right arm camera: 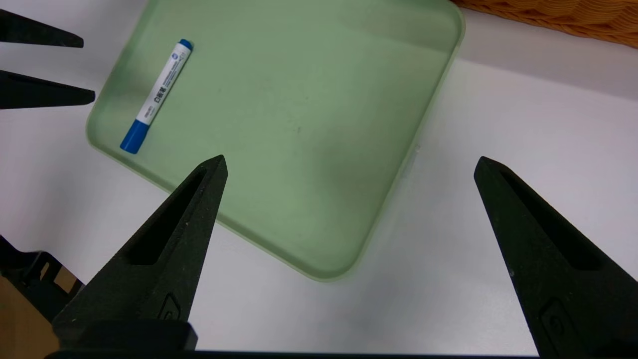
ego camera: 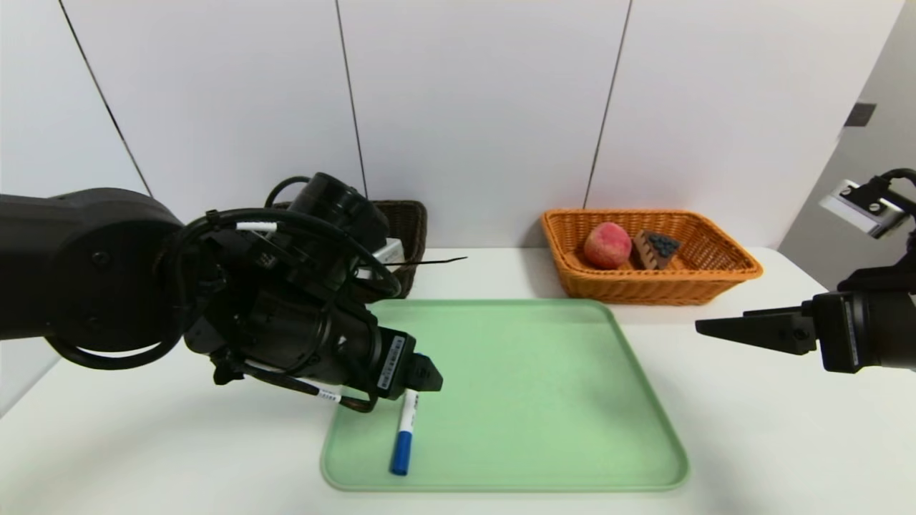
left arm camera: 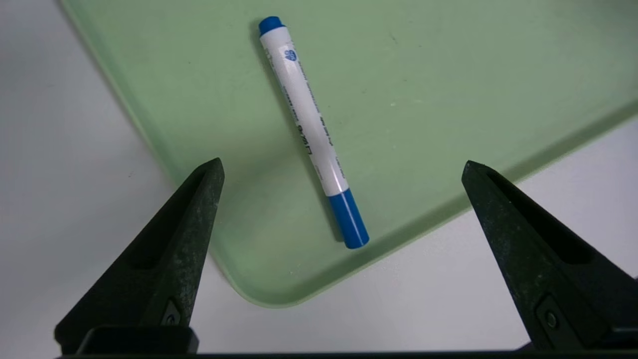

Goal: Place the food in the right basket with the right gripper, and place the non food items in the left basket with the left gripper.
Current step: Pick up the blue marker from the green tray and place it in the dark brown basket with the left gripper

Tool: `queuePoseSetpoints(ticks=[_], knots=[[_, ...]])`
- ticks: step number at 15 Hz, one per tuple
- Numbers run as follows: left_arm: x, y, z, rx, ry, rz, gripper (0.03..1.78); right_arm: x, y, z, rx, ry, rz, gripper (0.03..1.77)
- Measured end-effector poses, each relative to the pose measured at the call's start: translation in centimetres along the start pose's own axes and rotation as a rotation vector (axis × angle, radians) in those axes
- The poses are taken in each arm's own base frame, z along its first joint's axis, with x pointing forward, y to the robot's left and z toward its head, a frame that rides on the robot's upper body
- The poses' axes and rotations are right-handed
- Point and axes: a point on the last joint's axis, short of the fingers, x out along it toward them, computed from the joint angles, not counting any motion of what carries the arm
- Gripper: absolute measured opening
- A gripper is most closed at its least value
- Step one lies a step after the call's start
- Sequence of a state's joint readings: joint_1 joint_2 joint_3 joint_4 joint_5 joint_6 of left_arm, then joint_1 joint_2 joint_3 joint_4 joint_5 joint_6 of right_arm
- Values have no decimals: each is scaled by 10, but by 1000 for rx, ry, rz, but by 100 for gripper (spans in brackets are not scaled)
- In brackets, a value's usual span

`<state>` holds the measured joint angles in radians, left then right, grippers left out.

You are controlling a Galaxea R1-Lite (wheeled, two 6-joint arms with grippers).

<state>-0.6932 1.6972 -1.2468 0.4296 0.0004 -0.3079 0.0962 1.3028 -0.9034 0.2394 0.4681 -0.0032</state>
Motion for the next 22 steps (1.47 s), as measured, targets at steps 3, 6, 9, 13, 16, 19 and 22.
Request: queuePoseSetpoints(ticks=[3,6,9,13,16,19,22], knots=[[15,-10,3,-54,-3,74,169,3,-2,-2,12,16,-13,171],[24,-25,8,-91,34,88,169,5,-4,-5,22,30,-30,171],[27,-33,15,-122,101,113,169,6,-6,-10,37,43,-57,171],[33,-38,22,-132,179,152,169,5,-11,-17,62,59,-77,171],[42,-39,23,-156,224,178,169,3,-14,-22,80,62,-92,171],[54,-39,22,-155,250,192,169,2,-16,-25,76,37,-102,171],[62,-37,20,-156,278,185,169,3,-17,-28,70,23,-104,171]])
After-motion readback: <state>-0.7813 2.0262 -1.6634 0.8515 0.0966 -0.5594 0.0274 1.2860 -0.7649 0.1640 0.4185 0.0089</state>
